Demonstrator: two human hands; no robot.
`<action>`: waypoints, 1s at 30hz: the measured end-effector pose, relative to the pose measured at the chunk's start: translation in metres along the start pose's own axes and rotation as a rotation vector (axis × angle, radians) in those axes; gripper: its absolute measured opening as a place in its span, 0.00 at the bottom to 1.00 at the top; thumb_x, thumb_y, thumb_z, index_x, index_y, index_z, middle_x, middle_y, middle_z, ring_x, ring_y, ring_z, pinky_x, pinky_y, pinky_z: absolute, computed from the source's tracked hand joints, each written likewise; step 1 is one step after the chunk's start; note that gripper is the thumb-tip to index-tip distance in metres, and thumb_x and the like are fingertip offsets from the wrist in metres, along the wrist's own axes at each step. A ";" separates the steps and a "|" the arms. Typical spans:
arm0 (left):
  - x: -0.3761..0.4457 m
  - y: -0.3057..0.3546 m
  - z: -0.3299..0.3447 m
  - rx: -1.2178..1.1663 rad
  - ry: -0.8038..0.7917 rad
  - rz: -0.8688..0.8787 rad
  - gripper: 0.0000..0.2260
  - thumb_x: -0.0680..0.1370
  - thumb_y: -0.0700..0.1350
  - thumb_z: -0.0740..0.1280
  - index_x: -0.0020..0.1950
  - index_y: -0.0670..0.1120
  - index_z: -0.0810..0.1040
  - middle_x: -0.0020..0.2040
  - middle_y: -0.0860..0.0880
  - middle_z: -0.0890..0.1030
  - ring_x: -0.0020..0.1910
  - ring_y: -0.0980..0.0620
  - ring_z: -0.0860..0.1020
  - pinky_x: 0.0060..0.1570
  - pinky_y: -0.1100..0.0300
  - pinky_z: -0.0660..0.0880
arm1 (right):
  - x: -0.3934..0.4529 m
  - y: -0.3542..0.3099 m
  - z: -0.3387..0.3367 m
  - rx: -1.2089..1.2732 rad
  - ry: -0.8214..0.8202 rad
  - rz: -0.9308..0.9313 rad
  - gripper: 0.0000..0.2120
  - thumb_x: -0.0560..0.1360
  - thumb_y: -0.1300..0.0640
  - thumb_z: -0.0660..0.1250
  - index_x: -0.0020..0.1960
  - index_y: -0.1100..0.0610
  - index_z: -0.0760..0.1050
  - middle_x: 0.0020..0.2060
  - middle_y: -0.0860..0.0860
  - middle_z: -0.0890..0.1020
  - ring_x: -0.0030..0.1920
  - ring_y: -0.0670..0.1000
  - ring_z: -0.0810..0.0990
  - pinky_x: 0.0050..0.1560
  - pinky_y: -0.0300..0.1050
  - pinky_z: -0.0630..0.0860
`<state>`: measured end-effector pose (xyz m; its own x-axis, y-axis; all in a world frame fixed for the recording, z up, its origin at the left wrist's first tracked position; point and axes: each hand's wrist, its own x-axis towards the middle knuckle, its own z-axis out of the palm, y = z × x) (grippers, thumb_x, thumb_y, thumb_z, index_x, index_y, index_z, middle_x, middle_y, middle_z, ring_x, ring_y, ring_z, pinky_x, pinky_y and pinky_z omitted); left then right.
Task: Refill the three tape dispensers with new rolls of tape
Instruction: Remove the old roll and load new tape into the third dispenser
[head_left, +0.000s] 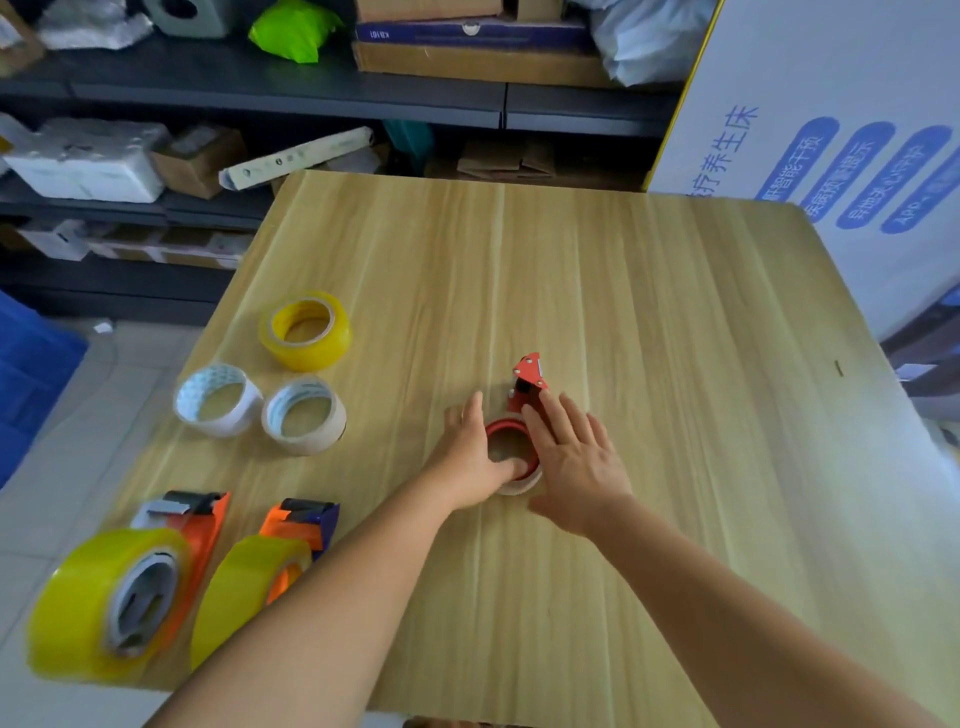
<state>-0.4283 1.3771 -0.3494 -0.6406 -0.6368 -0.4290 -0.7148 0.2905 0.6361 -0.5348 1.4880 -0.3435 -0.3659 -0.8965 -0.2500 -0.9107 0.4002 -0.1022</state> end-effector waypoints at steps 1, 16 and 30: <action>0.002 0.000 -0.001 0.046 -0.016 -0.022 0.39 0.73 0.52 0.70 0.77 0.46 0.52 0.74 0.43 0.59 0.70 0.44 0.66 0.65 0.54 0.65 | 0.001 -0.003 0.001 -0.023 0.007 -0.015 0.51 0.70 0.43 0.69 0.77 0.52 0.36 0.77 0.50 0.38 0.76 0.52 0.34 0.72 0.50 0.34; 0.016 0.006 0.002 0.142 0.176 -0.198 0.05 0.75 0.39 0.63 0.50 0.43 0.75 0.51 0.44 0.80 0.42 0.46 0.74 0.39 0.57 0.69 | 0.017 -0.004 0.002 0.087 0.029 -0.110 0.46 0.69 0.42 0.70 0.77 0.51 0.47 0.75 0.47 0.58 0.76 0.49 0.50 0.74 0.53 0.39; 0.017 0.009 -0.007 -0.109 0.197 -0.217 0.12 0.78 0.43 0.62 0.62 0.46 0.71 0.55 0.47 0.78 0.47 0.47 0.76 0.43 0.58 0.71 | 0.021 -0.002 -0.012 0.224 0.092 -0.133 0.47 0.67 0.43 0.71 0.76 0.51 0.49 0.74 0.48 0.59 0.75 0.50 0.56 0.75 0.53 0.49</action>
<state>-0.4442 1.3638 -0.3467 -0.4022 -0.8051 -0.4360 -0.7878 0.0617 0.6128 -0.5428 1.4662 -0.3367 -0.2716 -0.9532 -0.1325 -0.8903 0.3012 -0.3415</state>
